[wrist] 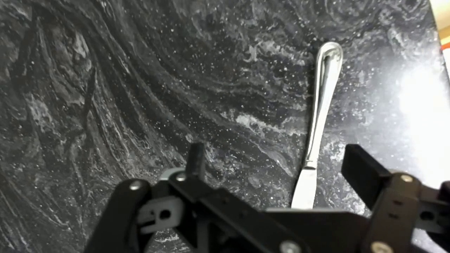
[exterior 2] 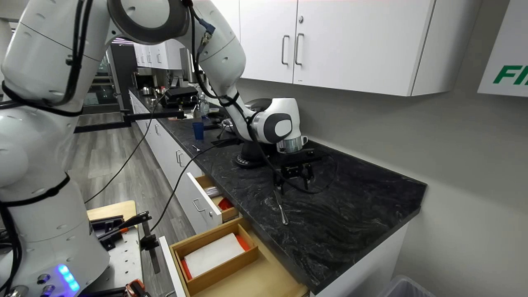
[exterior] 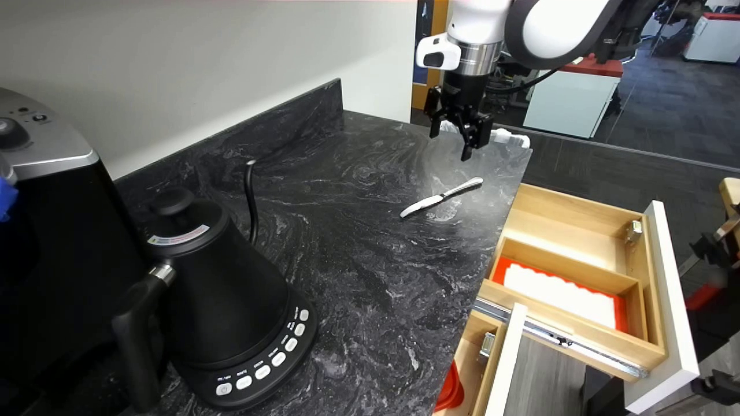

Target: Pick the knife on the counter and put it in the first drawer on the right

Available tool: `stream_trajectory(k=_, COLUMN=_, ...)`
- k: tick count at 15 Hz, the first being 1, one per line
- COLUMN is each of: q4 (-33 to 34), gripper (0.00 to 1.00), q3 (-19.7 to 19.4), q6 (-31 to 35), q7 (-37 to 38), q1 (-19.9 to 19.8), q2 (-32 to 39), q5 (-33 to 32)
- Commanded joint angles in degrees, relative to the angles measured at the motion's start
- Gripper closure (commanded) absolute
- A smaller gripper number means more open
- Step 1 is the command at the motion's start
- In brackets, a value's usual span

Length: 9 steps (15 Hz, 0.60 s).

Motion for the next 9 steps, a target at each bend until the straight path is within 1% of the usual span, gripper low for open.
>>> stream_trajectory(k=1, q4=4.2, gripper=0.0, q3=4.6, q6=-0.1, q7=-10.6, q1=-3.9, q2=4.0, q5=6.1)
stream_trajectory(k=4, q4=6.9, gripper=0.0, q3=7.4, q6=-3.1, q7=-16.6, q1=-5.4, q2=6.4, q5=12.0)
stream_trajectory(k=9, q4=9.6, gripper=0.0, q3=7.8, q6=-7.0, q7=-20.7, q1=-5.3, q2=8.8, q5=17.0)
